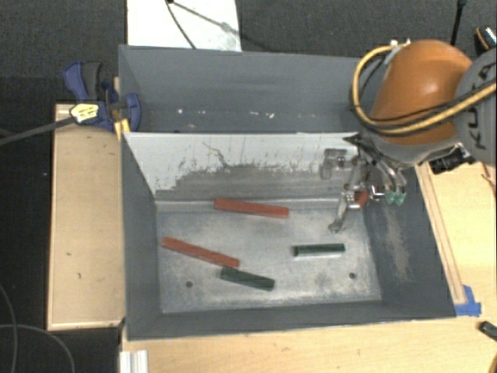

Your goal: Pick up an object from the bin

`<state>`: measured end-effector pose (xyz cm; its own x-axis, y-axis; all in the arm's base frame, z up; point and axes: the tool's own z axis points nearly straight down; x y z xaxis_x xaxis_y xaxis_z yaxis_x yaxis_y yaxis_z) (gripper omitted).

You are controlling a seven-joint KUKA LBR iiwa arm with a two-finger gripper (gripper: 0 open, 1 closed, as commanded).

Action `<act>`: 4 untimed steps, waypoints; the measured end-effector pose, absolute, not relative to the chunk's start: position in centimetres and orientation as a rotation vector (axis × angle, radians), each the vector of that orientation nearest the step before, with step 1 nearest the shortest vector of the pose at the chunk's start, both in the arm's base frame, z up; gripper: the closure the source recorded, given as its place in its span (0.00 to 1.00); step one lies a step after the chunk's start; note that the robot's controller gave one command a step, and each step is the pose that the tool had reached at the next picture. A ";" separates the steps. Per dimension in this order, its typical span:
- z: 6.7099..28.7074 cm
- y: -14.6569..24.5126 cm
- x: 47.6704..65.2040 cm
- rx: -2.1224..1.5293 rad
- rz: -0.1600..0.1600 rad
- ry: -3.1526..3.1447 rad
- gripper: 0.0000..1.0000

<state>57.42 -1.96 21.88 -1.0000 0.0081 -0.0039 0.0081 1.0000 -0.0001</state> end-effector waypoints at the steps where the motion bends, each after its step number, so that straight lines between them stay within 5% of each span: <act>1: 10.4 -2.9 52.5 -0.140 0.001 3.146 0.00; 2: 6.9 -6.0 59.0 -0.269 -0.002 3.125 0.00; 3: 7.1 -5.9 58.9 -0.268 0.000 3.126 1.00; 4: 22.6 -7.0 59.5 -0.233 -0.003 3.121 1.00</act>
Offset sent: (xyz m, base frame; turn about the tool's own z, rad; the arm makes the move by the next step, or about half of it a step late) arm -0.0465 -0.0093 -0.1103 -0.0982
